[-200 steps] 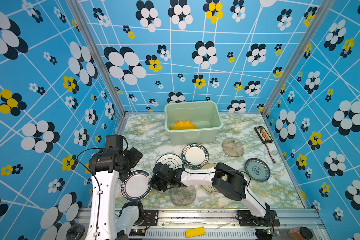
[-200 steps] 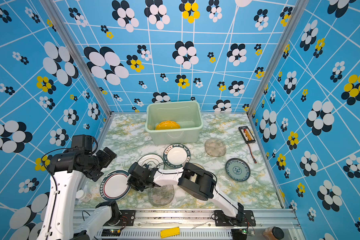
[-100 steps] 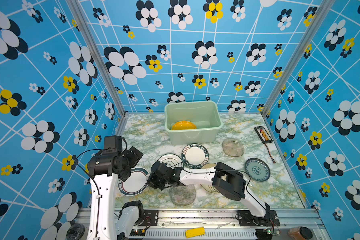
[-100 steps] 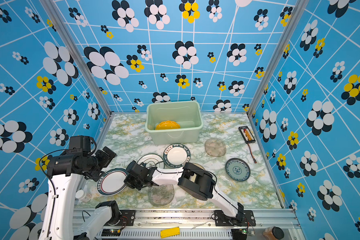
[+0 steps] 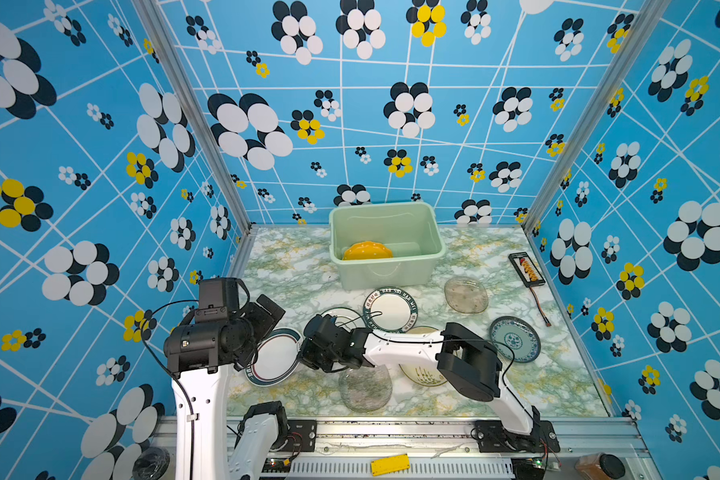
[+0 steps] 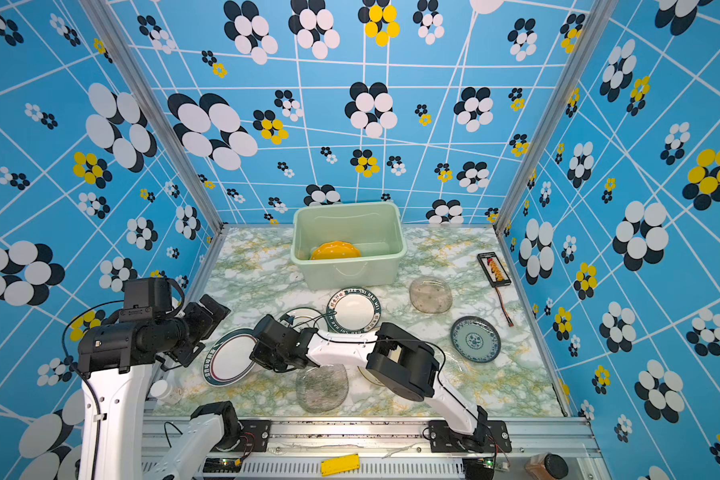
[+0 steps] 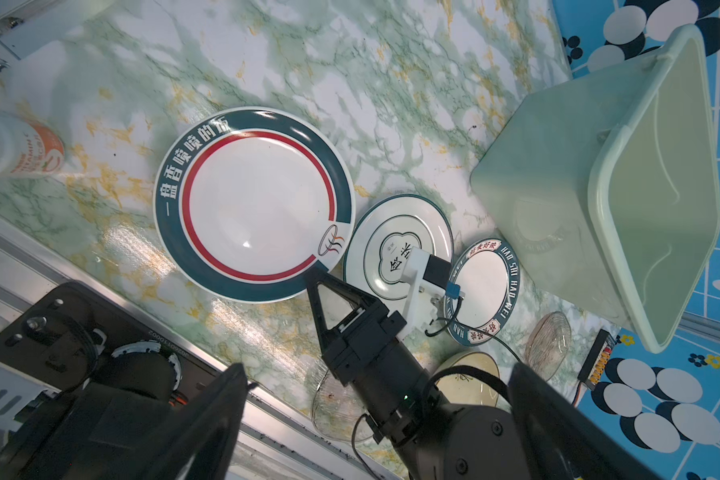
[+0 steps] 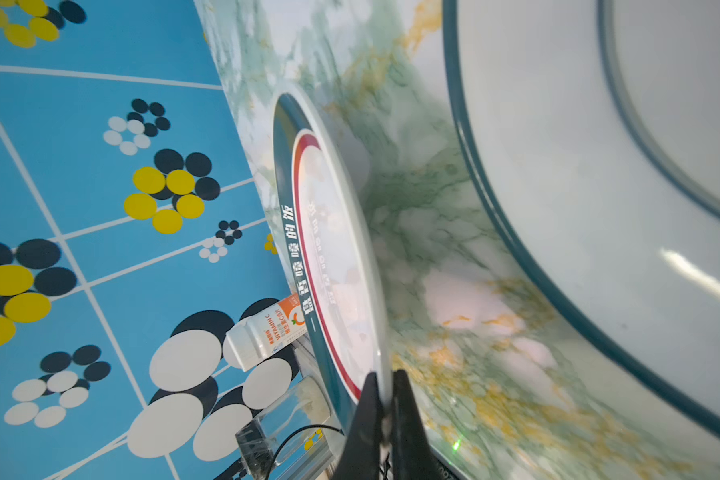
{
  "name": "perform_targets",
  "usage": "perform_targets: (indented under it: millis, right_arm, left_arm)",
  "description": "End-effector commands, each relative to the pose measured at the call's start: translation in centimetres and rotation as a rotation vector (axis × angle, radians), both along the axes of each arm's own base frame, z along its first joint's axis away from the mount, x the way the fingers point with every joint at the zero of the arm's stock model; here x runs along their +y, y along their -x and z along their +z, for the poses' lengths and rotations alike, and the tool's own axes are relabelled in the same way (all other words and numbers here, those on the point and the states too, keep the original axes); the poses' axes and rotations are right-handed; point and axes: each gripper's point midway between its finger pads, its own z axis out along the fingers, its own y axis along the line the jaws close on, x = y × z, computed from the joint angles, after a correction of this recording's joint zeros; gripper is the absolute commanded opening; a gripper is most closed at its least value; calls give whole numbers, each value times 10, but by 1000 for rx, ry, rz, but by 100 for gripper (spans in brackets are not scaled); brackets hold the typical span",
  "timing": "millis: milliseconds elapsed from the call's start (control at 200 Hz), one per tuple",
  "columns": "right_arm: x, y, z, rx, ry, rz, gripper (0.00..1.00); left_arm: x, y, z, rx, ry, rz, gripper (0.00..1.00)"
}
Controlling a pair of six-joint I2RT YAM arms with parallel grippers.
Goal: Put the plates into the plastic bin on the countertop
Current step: 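Grip the red-ringed white plate's rim with the right gripper and tilt it up, then lift the red-ringed plate upright while the left gripper reaches to its rim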
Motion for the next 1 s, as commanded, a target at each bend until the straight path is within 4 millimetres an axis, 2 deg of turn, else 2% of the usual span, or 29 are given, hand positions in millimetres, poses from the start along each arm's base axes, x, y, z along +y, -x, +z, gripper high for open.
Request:
perform_targets:
  millis: [0, 115, 125, 135, 265, 435, 580, 685, 775, 995]
  right_arm:
    - [-7, -19, 55, -115, -71, -22, 0]
    - [-12, -28, 82, -164, -113, -29, 0]
    - [-17, -27, 72, -161, -91, -28, 0]
    - [-19, -28, 72, -164, -89, -28, 0]
    - [-39, -35, 94, -240, -69, -25, 0]
    - [-85, -51, 118, -311, -37, -49, 0]
    - [-127, -62, 142, -365, -13, -61, 0]
    - [-157, -68, 160, -415, -3, -67, 0]
    - [-180, -71, 177, -450, -19, -46, 0]
    - [-232, -68, 200, -472, -100, -14, 0]
  left_arm:
    - [-4, 7, 10, -30, -20, -62, 99]
    - [-9, 9, 16, -70, -24, -97, 99]
    - [-9, 10, 16, -73, -25, -100, 99]
    - [-9, 10, 17, -76, -25, -100, 99]
    - [-14, 13, 19, -99, -23, -133, 99]
    - [-33, 12, 33, -163, 20, -248, 99]
    - [-38, 17, 41, -164, -11, -329, 99]
    - [-41, 19, 40, -160, -17, -356, 99]
    - [-50, 11, 37, -186, 14, -394, 100]
    - [-94, -19, 35, -324, 126, -587, 100]
